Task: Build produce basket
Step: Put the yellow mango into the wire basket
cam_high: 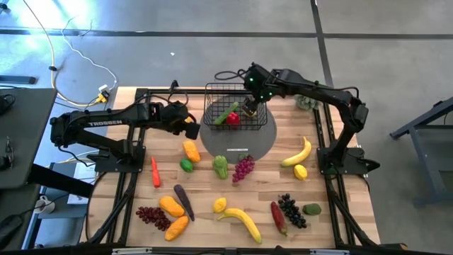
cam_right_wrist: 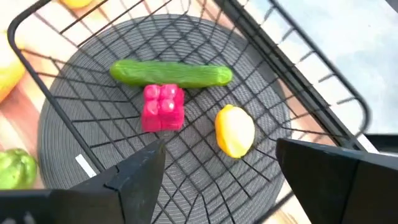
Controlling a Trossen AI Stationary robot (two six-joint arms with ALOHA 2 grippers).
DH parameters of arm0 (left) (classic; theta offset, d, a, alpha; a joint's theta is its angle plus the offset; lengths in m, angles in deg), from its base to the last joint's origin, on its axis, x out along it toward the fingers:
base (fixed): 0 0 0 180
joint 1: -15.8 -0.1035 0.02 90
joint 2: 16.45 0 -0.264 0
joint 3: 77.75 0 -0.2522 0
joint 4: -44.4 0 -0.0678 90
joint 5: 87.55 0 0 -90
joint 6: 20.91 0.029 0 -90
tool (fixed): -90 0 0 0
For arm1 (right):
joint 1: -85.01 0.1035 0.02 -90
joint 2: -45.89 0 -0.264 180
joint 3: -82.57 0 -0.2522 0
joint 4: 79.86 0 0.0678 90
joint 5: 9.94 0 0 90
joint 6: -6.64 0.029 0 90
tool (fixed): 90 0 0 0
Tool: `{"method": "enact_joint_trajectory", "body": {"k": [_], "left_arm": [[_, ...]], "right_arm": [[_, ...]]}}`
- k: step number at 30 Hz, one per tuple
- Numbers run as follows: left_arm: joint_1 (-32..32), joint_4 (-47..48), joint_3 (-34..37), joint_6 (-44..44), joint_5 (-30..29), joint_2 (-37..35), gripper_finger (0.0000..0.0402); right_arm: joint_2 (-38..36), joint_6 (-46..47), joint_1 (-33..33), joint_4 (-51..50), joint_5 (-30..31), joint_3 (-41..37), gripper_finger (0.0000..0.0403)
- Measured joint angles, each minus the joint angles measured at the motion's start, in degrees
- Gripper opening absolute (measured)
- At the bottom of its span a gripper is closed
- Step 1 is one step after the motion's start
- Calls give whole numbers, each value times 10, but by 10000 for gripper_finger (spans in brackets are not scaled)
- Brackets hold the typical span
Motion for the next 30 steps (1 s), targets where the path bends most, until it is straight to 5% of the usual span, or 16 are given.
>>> {"method": "enact_joint_trajectory", "body": {"k": [16, 24, 30], "left_arm": [[24, 66, 0, -196, 19, 9, 282], [53, 67, 0, -324, -17, 59, 282], [56, 64, 0, -390, 8, 118, 282]], "right_arm": [[0, 77, 0, -83, 14, 78, 287], [0, -2, 0, -86, 14, 78, 287], [0, -63, 0, -89, 14, 78, 287]]}}
